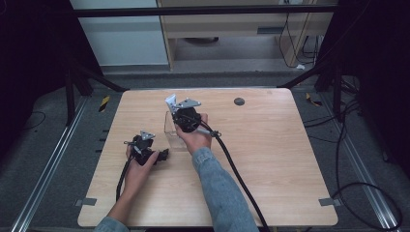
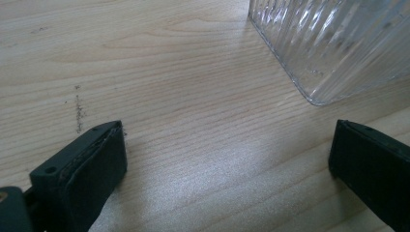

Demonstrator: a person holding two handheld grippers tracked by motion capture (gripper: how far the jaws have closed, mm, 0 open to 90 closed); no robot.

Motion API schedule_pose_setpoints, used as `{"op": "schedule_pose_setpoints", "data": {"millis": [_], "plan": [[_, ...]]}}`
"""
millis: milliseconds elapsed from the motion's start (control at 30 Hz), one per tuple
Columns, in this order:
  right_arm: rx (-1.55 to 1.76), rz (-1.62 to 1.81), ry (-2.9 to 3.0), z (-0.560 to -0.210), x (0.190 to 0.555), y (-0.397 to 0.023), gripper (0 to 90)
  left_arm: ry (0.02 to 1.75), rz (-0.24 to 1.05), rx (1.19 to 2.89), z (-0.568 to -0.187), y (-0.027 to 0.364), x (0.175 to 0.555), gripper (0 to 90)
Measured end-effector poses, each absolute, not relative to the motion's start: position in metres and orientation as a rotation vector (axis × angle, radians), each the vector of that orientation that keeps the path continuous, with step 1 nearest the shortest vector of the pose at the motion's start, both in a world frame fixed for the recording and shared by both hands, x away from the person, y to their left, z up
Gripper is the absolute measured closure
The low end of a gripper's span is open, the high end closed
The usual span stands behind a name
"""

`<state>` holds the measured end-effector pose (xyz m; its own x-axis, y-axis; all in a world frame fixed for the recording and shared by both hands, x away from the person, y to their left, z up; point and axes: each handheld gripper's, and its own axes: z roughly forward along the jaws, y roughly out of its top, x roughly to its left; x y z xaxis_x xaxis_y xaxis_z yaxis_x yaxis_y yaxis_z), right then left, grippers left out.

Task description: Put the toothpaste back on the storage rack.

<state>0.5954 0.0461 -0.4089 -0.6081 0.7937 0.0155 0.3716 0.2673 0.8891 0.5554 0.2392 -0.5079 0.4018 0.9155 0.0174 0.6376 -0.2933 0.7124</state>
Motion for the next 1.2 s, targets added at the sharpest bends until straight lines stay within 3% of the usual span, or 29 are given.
{"op": "schedule_pose_setpoints", "data": {"millis": [1200], "plan": [[1.050,1.246,2.152,-0.412,0.602,0.062,77.7,1.321,0.573,2.032,-0.508,0.239,0.556,0.0]]}}
